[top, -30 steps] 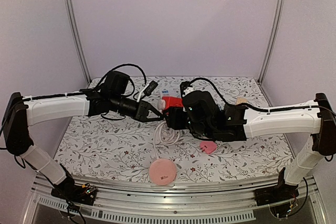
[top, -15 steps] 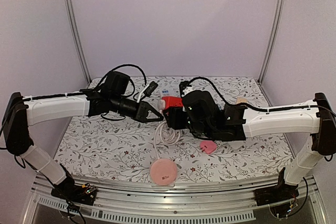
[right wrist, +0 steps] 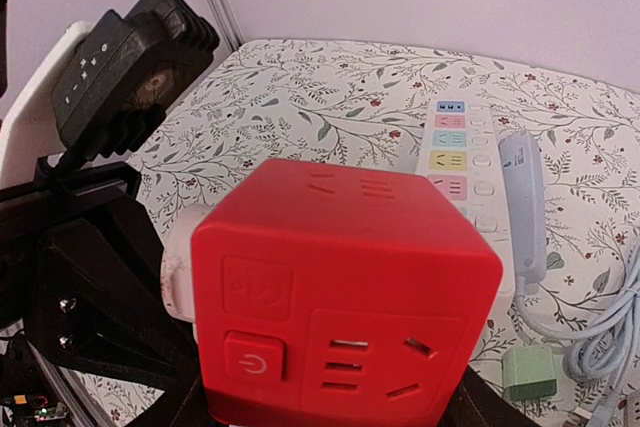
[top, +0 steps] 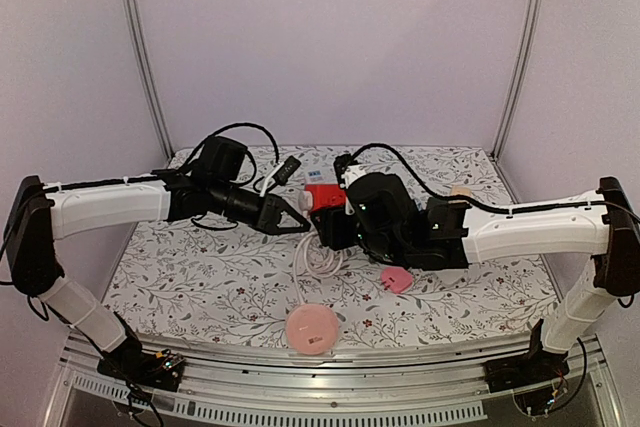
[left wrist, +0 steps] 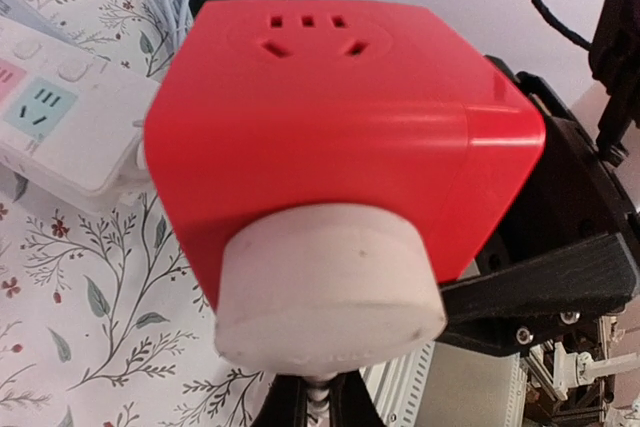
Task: Pull the plug off the socket
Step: Remove the plug from the socket.
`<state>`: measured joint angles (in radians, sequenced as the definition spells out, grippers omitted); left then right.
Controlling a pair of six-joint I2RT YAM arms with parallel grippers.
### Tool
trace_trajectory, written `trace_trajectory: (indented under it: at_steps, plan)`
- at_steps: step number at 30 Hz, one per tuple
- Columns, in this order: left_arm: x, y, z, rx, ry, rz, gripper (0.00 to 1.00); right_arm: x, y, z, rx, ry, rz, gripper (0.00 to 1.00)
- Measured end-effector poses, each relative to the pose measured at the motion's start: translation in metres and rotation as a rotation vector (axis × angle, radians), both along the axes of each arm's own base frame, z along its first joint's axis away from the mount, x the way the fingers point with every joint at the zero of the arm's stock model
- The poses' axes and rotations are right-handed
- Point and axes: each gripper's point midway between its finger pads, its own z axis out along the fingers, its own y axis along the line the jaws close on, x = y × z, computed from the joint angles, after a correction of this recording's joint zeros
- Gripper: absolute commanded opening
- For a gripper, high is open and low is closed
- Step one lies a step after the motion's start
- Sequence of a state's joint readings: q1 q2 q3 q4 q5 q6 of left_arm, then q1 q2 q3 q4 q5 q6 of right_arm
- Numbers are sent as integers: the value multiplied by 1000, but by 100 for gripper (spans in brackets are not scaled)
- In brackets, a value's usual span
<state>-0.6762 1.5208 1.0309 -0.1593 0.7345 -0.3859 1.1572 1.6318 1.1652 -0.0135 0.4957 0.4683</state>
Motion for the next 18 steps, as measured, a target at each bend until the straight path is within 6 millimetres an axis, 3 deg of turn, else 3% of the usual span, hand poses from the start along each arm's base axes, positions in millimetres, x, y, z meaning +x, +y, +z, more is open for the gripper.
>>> trace_trajectory:
  at_steps: [18]
  plan:
    - [0, 2, 0, -13, 8, -9, 0, 0, 1, 1, -4, -7, 4, 20]
